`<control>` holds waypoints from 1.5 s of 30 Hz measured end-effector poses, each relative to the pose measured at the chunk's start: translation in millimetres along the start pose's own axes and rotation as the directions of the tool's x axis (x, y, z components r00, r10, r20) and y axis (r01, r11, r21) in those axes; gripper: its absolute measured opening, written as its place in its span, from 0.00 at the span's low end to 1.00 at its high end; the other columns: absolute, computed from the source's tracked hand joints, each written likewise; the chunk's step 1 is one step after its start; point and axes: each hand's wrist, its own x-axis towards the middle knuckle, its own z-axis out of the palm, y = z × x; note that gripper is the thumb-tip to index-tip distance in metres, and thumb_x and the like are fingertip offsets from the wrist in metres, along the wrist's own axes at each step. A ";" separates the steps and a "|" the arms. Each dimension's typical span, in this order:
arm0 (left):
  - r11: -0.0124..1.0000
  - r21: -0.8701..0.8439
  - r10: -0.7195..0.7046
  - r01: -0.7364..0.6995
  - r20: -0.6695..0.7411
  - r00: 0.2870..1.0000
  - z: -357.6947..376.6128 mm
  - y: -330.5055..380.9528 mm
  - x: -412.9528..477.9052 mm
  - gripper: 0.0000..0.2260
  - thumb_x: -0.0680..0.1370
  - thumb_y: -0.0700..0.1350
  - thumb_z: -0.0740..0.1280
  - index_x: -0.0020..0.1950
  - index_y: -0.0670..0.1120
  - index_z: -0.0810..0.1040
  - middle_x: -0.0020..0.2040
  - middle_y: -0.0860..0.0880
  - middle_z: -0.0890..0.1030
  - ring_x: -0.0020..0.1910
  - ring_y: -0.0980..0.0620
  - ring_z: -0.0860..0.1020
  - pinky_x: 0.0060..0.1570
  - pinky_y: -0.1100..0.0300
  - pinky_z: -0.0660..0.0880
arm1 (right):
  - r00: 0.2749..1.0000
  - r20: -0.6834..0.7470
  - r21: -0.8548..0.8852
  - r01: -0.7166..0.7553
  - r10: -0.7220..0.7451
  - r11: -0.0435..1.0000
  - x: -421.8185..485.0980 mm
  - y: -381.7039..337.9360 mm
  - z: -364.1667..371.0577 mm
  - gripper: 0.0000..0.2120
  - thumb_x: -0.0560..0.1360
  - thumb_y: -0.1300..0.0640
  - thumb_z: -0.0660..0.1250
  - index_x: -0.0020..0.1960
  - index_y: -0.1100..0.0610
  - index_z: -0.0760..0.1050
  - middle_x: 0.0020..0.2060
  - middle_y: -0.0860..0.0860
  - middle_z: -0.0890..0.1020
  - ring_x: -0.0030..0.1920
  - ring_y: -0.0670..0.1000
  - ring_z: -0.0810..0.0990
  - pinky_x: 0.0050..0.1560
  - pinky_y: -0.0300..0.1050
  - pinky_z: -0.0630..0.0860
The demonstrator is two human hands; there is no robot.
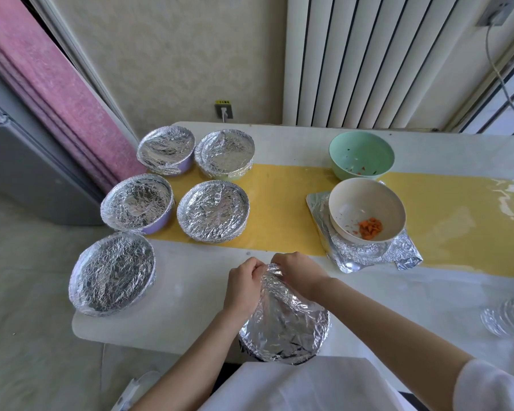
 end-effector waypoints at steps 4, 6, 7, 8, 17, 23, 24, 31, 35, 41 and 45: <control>0.996 -0.062 -0.075 0.070 -0.076 0.994 5.3 -0.6 -7.5 0.06 0.79 0.39 0.63 0.44 0.42 0.78 0.31 0.52 0.76 0.30 0.55 0.72 0.34 0.62 0.64 | 0.999 0.000 0.096 -0.032 0.033 0.995 -0.8 4.2 -2.3 0.16 0.76 0.61 0.64 0.63 0.54 0.71 0.52 0.56 0.81 0.51 0.57 0.79 0.50 0.51 0.75; 0.986 -0.099 -0.144 0.132 -0.127 0.981 7.7 0.6 -12.4 0.09 0.79 0.38 0.61 0.54 0.41 0.80 0.44 0.47 0.82 0.44 0.50 0.78 0.42 0.64 0.67 | 0.995 -0.020 0.134 -0.092 0.096 0.987 -1.8 7.7 -2.6 0.19 0.75 0.66 0.60 0.64 0.55 0.71 0.53 0.56 0.81 0.50 0.57 0.79 0.47 0.49 0.75; 0.983 -0.098 -0.167 0.154 -0.136 0.977 8.3 0.8 -14.4 0.11 0.80 0.38 0.60 0.58 0.41 0.79 0.50 0.46 0.82 0.50 0.48 0.78 0.46 0.66 0.67 | 0.993 -0.020 0.135 -0.112 0.116 0.984 -2.9 9.5 -3.4 0.20 0.75 0.68 0.58 0.65 0.55 0.71 0.52 0.57 0.81 0.49 0.57 0.79 0.45 0.48 0.74; 0.983 -0.087 -0.172 0.161 -0.133 0.976 8.7 0.6 -16.0 0.12 0.80 0.39 0.59 0.60 0.41 0.78 0.54 0.46 0.82 0.53 0.48 0.78 0.47 0.67 0.67 | 0.992 -0.014 0.130 -0.125 0.128 0.984 -4.1 10.7 -4.3 0.20 0.75 0.68 0.56 0.64 0.55 0.71 0.52 0.57 0.81 0.48 0.57 0.79 0.43 0.47 0.73; 0.999 -0.026 -0.047 0.046 -0.031 0.998 9.3 4.6 -7.1 0.11 0.80 0.38 0.59 0.56 0.41 0.80 0.44 0.43 0.83 0.43 0.45 0.79 0.35 0.68 0.64 | 0.999 0.026 -0.004 -0.042 0.042 0.999 -16.3 10.4 -15.6 0.13 0.79 0.61 0.58 0.62 0.55 0.72 0.46 0.57 0.81 0.38 0.53 0.74 0.35 0.44 0.70; 1.000 0.014 -0.014 0.015 -0.080 0.997 12.2 4.2 -13.9 0.10 0.80 0.38 0.60 0.55 0.40 0.80 0.44 0.44 0.83 0.42 0.46 0.79 0.41 0.57 0.70 | 0.995 0.085 -0.151 -0.035 0.048 0.988 -16.8 -2.4 -28.2 0.12 0.79 0.64 0.55 0.60 0.59 0.71 0.49 0.57 0.79 0.39 0.53 0.72 0.25 0.40 0.60; 1.000 0.012 -0.007 0.008 -0.082 0.997 11.6 4.9 -13.6 0.10 0.80 0.37 0.60 0.54 0.40 0.80 0.44 0.44 0.83 0.41 0.46 0.79 0.40 0.57 0.70 | 0.995 0.089 -0.137 -0.032 0.044 0.990 -16.6 -2.9 -29.3 0.13 0.79 0.63 0.55 0.62 0.59 0.71 0.50 0.57 0.79 0.40 0.53 0.73 0.26 0.39 0.61; 1.000 -0.005 0.015 -0.016 -0.081 0.997 13.1 10.9 -9.2 0.06 0.79 0.38 0.61 0.51 0.39 0.78 0.40 0.45 0.81 0.37 0.50 0.75 0.35 0.65 0.63 | 0.995 0.076 -0.127 -0.051 0.061 0.991 -15.2 -6.7 -33.3 0.13 0.79 0.60 0.59 0.63 0.57 0.72 0.52 0.58 0.79 0.49 0.58 0.78 0.37 0.43 0.64; 1.000 0.000 0.008 -0.008 -0.089 0.996 11.3 8.7 -9.5 0.04 0.79 0.37 0.62 0.46 0.39 0.75 0.33 0.50 0.75 0.31 0.53 0.71 0.31 0.66 0.60 | 0.996 0.087 -0.174 -0.012 0.027 0.985 -14.5 -8.3 -33.6 0.13 0.80 0.60 0.58 0.63 0.58 0.71 0.54 0.57 0.79 0.53 0.57 0.78 0.38 0.44 0.67; 1.000 -0.004 0.013 -0.013 -0.065 0.998 11.9 10.0 -7.3 0.05 0.79 0.38 0.62 0.47 0.39 0.76 0.33 0.49 0.74 0.30 0.53 0.70 0.31 0.64 0.59 | 0.998 0.070 -0.166 0.011 0.001 0.986 -11.5 -9.9 -32.2 0.13 0.79 0.59 0.60 0.64 0.56 0.72 0.53 0.57 0.79 0.53 0.57 0.78 0.39 0.44 0.66; 1.000 -0.015 0.005 -0.006 -0.083 0.997 12.3 8.0 -9.2 0.05 0.79 0.38 0.62 0.47 0.39 0.76 0.31 0.51 0.73 0.28 0.58 0.70 0.30 0.65 0.60 | 0.998 0.057 -0.121 0.002 0.005 0.993 -10.1 -8.0 -28.4 0.15 0.79 0.60 0.59 0.65 0.54 0.71 0.55 0.55 0.79 0.54 0.56 0.78 0.38 0.43 0.65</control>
